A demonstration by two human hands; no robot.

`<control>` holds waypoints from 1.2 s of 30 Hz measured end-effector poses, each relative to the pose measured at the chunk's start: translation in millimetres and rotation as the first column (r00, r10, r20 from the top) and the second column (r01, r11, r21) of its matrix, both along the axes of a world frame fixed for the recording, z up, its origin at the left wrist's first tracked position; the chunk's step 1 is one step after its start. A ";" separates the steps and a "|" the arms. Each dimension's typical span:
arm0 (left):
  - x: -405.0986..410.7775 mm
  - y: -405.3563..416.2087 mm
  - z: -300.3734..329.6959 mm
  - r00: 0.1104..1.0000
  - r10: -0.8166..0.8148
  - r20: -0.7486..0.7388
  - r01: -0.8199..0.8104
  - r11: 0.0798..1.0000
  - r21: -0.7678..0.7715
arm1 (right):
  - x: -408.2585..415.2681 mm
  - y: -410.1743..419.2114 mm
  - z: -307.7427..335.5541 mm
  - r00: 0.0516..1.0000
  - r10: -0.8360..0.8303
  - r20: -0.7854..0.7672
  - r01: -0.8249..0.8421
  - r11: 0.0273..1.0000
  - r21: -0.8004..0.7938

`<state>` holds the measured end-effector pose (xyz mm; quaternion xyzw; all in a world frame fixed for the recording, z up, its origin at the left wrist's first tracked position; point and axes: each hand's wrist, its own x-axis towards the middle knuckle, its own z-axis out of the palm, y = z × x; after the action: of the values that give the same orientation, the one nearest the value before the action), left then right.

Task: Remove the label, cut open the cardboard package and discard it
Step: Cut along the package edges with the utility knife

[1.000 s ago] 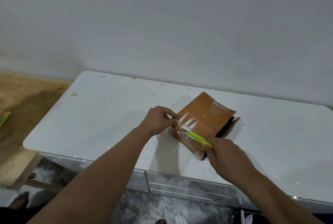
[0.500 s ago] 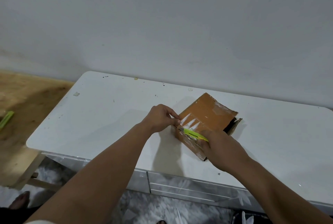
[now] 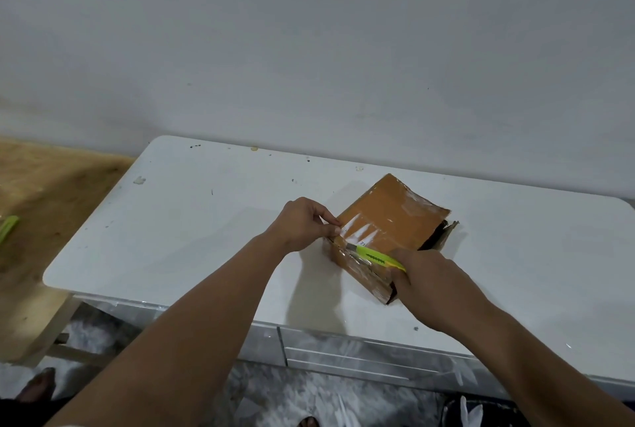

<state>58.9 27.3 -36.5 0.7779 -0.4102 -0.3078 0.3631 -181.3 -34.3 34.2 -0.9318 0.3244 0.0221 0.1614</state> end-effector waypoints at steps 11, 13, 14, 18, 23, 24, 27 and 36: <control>1.3 0.4 -0.1 1.000 0.011 -0.028 -0.010 0.999 0.041 | -10.7 -5.6 11.7 0.973 -0.015 -0.230 0.020 1.000 0.020; -0.1 1.3 -1.1 0.999 0.025 -0.026 -0.024 0.999 0.036 | -12.6 -7.6 16.7 0.970 -0.016 -0.242 0.017 1.000 0.001; -0.9 1.5 -1.4 0.999 0.033 -0.018 -0.033 0.999 0.035 | -12.1 -8.9 19.8 0.969 -0.011 -0.246 0.007 1.000 -0.016; 0.3 1.8 -3.1 0.998 0.063 -0.015 -0.062 0.998 0.025 | -2.6 -12.5 29.3 0.984 -0.014 -0.179 0.012 1.000 -0.015; 0.1 4.5 -3.9 0.996 0.077 -0.032 -0.077 0.997 0.013 | -7.7 -6.2 16.2 0.963 0.008 -0.269 0.002 0.999 0.034; -1.0 4.7 -3.6 0.997 0.075 -0.028 -0.074 0.997 0.007 | -12.5 -8.7 17.1 0.962 -0.002 -0.272 0.023 0.997 0.074; -3.2 5.4 -4.2 0.997 0.071 0.023 -0.070 0.997 -0.012 | -23.9 -19.8 25.5 0.988 -0.062 -0.144 0.092 0.973 0.211; -18.4 9.3 -13.5 0.990 0.141 0.021 -0.138 0.984 -0.110 | -45.8 -51.6 -22.9 0.596 -0.785 0.171 0.349 0.445 0.825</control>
<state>40.5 36.6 -50.1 0.7883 -0.3758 -0.2476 0.4195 -227.1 -85.9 11.3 -0.5768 0.5356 -0.1716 0.5924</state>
